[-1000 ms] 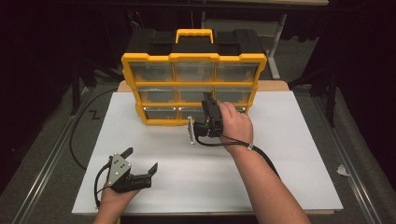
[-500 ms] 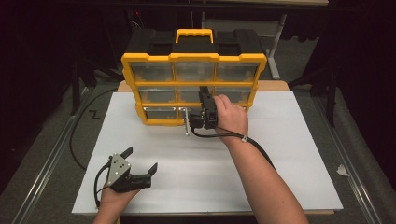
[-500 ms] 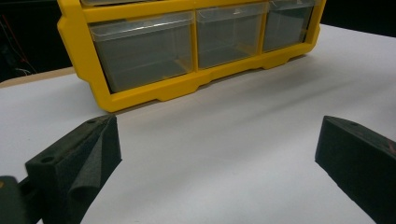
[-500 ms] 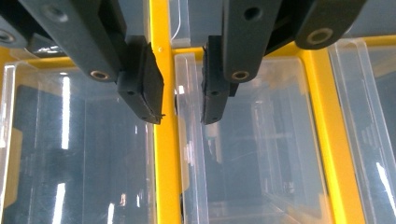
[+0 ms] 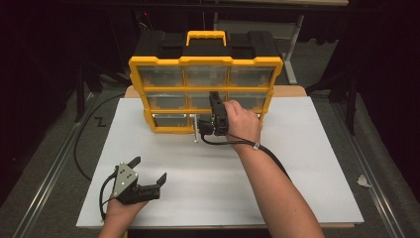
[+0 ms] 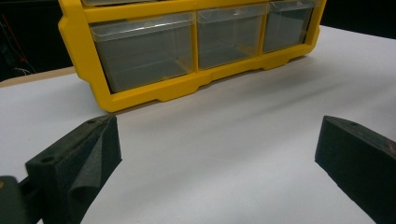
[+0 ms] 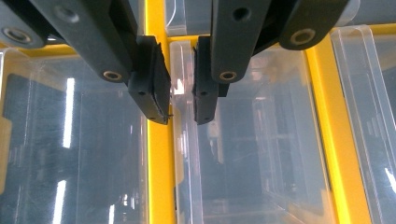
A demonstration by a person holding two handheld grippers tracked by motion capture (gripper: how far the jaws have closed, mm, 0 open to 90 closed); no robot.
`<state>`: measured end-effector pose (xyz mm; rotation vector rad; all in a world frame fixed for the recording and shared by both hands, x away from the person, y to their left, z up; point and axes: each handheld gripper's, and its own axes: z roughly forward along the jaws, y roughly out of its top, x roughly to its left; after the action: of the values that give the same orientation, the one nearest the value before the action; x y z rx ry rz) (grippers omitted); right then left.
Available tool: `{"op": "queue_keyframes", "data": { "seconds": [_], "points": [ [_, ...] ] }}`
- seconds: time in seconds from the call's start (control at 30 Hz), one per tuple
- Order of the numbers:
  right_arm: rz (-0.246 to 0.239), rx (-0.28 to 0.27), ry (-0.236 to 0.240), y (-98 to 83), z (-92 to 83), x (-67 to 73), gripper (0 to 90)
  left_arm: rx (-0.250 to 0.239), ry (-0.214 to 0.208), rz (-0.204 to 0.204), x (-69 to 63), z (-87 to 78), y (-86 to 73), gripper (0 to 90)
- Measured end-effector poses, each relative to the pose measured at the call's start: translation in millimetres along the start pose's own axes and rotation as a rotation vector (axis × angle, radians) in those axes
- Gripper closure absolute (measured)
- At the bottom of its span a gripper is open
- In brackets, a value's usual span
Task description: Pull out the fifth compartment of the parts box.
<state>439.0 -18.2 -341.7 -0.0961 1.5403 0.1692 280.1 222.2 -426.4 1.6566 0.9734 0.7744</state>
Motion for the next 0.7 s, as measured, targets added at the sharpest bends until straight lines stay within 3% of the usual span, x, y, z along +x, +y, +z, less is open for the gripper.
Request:
{"op": "queue_keyframes", "data": {
  "seconds": [0.27,0.4,0.7],
  "points": [
    [0.002,0.000,-0.019,0.0,-2.9,-0.8,74.6,-0.002,0.001,-0.004,0.6,0.0,0.1,1.0],
    [0.009,0.006,0.008,-0.1,-3.8,-0.4,80.9,-0.004,0.001,-0.006,0.8,-0.4,0.3,1.0],
    [0.001,0.004,0.020,0.3,-8.2,-2.5,81.1,-0.005,0.001,-0.006,0.8,-0.4,0.4,1.0]
  ]
}}
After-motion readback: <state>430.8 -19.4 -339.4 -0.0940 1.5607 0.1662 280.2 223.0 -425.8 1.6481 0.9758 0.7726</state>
